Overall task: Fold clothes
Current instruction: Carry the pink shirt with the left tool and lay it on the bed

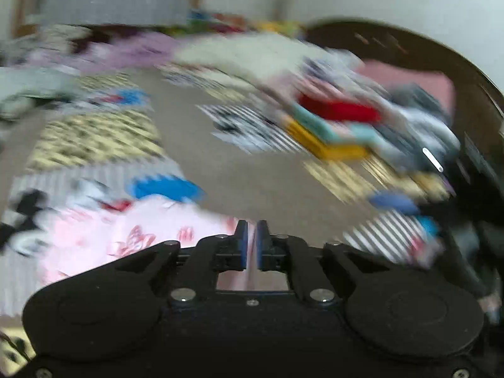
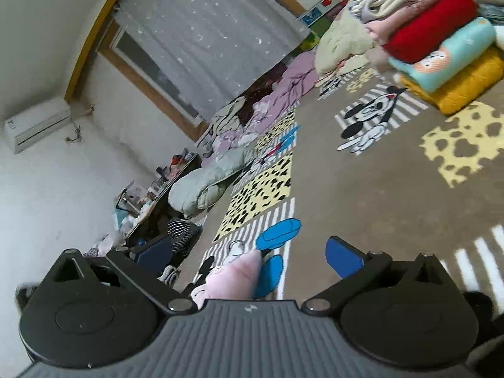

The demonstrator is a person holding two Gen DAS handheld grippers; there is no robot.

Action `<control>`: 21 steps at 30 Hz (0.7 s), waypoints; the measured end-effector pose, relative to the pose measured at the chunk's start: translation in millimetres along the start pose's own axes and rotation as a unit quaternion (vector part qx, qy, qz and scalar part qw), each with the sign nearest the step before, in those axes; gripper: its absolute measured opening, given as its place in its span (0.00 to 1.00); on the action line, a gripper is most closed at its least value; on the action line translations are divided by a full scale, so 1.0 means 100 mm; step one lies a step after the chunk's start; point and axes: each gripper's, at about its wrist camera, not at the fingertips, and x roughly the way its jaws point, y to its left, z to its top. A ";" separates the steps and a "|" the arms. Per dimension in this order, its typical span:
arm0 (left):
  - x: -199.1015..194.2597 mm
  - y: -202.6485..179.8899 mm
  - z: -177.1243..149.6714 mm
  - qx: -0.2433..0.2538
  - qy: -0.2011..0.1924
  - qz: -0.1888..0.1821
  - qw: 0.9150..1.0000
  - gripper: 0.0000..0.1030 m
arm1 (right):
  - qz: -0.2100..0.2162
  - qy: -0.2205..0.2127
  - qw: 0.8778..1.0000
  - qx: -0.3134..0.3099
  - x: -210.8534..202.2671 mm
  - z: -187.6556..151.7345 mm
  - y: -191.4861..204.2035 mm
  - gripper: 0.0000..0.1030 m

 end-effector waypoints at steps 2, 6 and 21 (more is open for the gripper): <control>-0.03 -0.03 -0.12 -0.012 0.003 -0.003 1.000 0.48 | 0.000 -0.001 1.000 -0.007 -0.02 -0.03 -0.01 1.00; -0.25 0.33 -0.23 -0.093 -0.011 0.045 0.995 0.46 | 0.001 0.026 0.999 -0.044 0.03 -0.11 0.08 1.00; -0.25 1.28 -0.55 -0.254 -0.051 0.194 0.946 0.50 | 0.000 0.158 0.981 -0.113 0.62 -0.63 0.36 1.00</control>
